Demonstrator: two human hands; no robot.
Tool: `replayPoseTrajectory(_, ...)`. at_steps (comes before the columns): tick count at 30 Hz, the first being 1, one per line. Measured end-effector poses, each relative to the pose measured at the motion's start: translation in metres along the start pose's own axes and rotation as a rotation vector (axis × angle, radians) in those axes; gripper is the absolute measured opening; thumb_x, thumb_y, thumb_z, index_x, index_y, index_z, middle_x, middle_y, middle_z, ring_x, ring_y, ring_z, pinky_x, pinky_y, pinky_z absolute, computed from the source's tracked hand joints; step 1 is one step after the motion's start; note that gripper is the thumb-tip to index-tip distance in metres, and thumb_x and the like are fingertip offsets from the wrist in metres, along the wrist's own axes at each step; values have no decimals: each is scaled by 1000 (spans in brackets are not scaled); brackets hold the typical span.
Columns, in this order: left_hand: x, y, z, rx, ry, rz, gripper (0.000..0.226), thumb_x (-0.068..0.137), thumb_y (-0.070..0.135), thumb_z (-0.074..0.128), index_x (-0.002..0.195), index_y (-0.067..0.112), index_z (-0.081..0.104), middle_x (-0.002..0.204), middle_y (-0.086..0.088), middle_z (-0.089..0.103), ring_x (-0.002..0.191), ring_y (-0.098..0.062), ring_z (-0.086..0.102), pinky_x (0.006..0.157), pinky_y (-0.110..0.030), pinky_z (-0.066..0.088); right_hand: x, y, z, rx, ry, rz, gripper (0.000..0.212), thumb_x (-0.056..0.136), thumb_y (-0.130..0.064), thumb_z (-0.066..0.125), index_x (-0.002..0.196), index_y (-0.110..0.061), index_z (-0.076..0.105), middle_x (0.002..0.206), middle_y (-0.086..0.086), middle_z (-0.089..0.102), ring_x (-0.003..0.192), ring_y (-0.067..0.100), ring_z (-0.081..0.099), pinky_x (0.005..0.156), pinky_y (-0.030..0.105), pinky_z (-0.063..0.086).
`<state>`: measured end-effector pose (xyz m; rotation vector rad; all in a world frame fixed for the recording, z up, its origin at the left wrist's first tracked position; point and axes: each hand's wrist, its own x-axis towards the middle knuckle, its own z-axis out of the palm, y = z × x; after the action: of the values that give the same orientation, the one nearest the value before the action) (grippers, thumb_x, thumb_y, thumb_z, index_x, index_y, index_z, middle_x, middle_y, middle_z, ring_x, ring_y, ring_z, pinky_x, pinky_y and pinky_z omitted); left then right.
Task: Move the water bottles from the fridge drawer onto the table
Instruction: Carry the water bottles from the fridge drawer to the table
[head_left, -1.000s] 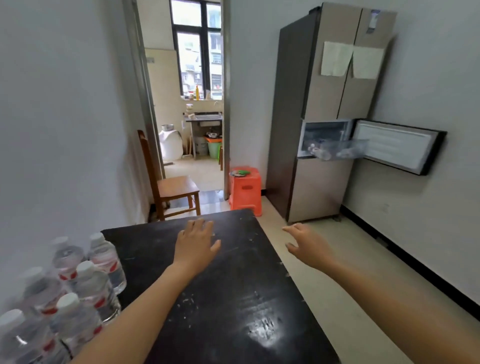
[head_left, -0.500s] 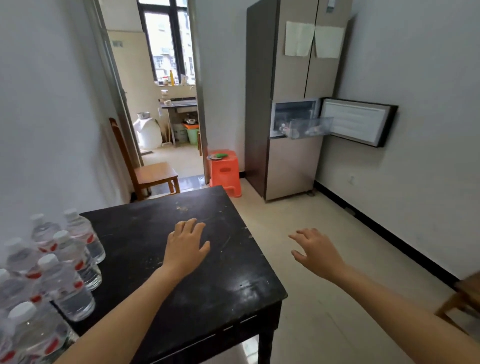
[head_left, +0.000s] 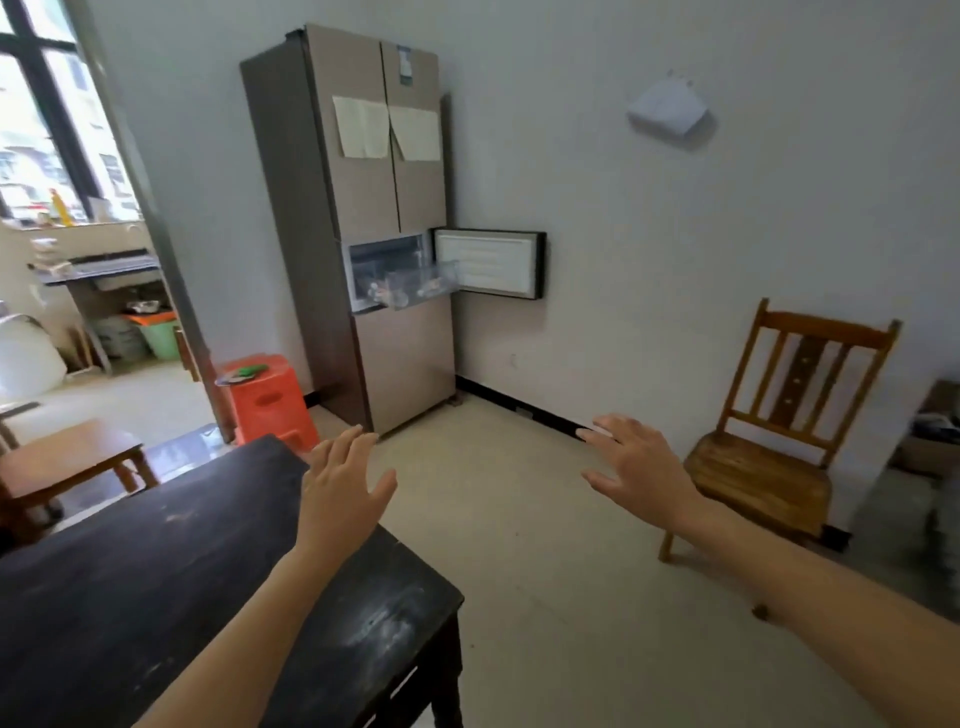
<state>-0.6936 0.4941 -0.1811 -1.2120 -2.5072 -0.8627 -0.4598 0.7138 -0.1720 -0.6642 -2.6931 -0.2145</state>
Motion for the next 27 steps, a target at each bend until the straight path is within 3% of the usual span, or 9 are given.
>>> replayPoseTrajectory(9, -4, 59, 36, -119, -62, 72, 49, 87, 23, 60, 131, 8, 46, 143, -11, 40, 134, -30, 29, 109, -43, 26, -61, 57, -15, -70, -39, 148, 49, 71, -38, 59, 111, -10, 66, 109, 13, 66, 101, 31, 64, 79, 42, 53)
replayPoseTrajectory(14, 6, 104, 61, -92, -71, 89, 48, 88, 23, 58, 132, 9, 45, 145, -9, 38, 134, -28, 28, 109, -41, 26, -73, 113, -14, -2, 18, 182, 48, 78, -28, 70, 120, -7, 60, 122, 17, 60, 116, 35, 55, 92, 46, 45)
replayPoseTrajectory(21, 34, 205, 133, -116, -31, 42, 47, 86, 20, 61, 130, 8, 48, 143, -10, 42, 131, -31, 30, 108, -40, 25, -80, 225, -4, 68, 35, 170, 51, 91, -33, 53, 137, -14, 42, 144, 8, 39, 137, 24, 30, 110, 37, 26)
replayPoseTrajectory(27, 57, 262, 180, -114, -41, 2, 45, 85, 17, 62, 127, 6, 51, 139, -12, 45, 130, -32, 32, 107, -41, 26, -82, 307, 8, 71, -50, 191, 53, 94, -39, 45, 142, -20, 33, 149, 2, 30, 140, 19, 21, 112, 33, 20)
